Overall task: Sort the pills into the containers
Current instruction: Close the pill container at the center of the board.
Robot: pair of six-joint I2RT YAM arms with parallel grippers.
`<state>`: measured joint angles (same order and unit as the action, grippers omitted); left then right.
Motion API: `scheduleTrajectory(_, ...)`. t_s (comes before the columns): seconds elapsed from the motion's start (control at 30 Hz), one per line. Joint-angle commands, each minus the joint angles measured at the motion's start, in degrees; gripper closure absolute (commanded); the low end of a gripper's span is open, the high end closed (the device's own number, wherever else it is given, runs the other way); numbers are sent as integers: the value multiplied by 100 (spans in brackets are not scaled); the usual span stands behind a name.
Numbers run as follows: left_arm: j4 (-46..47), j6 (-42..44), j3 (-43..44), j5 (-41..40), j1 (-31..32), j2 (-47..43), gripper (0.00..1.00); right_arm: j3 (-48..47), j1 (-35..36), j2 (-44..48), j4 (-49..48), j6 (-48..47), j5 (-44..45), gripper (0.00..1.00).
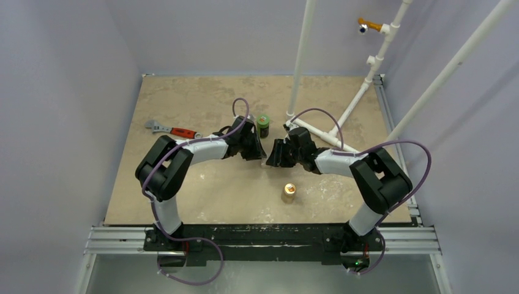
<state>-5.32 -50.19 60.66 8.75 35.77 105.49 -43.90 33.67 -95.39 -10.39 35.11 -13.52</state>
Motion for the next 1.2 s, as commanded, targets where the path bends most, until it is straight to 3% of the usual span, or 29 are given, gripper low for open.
scheduleTrajectory(0.0, -209, 39, 52, -109, 21, 120, 75, 76, -16, -60, -338, 90, -249, 58)
scheduleTrajectory(0.3, -147, 10, -18, -71, 21, 108, 76, 24, -10, -158, -422, 170, -283, 53)
scheduleTrajectory(0.87, -138, 115, 22, 82, 10, 45, 76, -142, -15, -566, 288, 115, 347, 80)
scheduleTrajectory(1.17, -418, 512, 295, 272, -43, -196, 70, -208, -31, -638, 484, 160, 429, 84)
